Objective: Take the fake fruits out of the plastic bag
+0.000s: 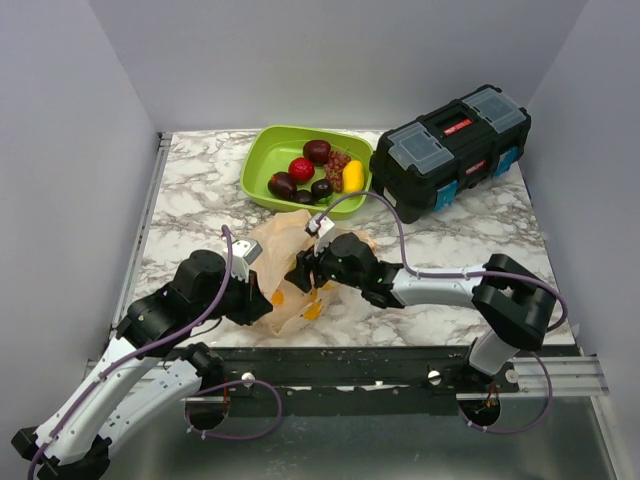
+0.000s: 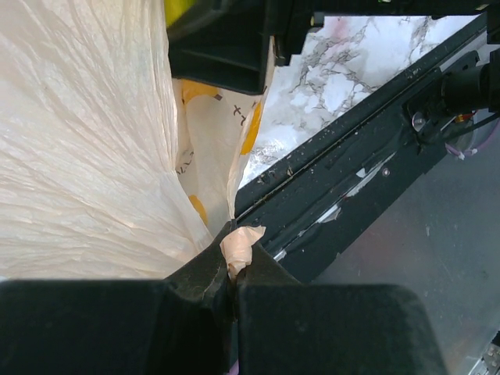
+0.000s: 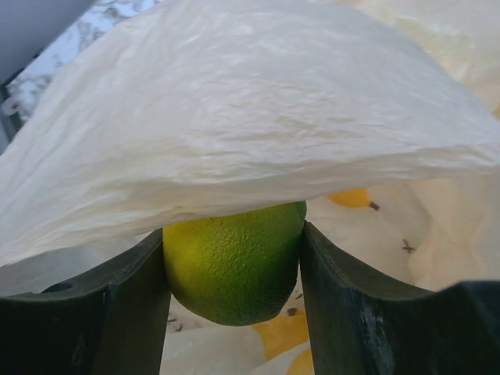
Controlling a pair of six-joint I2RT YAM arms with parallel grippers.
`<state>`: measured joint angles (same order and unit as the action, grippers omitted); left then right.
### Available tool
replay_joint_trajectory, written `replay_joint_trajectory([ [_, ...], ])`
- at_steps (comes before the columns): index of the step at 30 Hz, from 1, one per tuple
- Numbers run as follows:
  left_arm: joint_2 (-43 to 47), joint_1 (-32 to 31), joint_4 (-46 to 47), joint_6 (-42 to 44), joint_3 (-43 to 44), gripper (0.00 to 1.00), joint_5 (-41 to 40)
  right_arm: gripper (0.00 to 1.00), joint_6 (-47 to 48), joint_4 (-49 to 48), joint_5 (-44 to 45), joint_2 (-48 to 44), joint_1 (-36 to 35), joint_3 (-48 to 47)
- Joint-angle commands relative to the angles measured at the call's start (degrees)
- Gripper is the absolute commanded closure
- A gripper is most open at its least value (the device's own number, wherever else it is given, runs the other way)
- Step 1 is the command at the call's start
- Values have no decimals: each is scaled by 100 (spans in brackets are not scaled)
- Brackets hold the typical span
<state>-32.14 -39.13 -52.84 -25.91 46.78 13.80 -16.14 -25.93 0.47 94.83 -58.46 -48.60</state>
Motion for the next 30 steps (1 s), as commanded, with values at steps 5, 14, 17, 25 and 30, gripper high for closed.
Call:
replay_joint_trajectory([
  [5,-18,-31,-51,16,-6,100,-111,99,-150,-316,-1302,-511,-26,241],
  [14,39,-26,-43,15,-12,100,-109,99,116,-422,-1224,-1820,-30,635],
  [17,-14,-29,-50,29,-2,100,-81,99,368,-358,-806,-2208,-26,650],
  [25,136,-24,-43,-2,-25,100,-139,99,731,-465,1093,-2374,-18,251],
  [30,85,-31,-34,15,-20,100,-100,99,799,-109,1970,-1669,112,-683],
])
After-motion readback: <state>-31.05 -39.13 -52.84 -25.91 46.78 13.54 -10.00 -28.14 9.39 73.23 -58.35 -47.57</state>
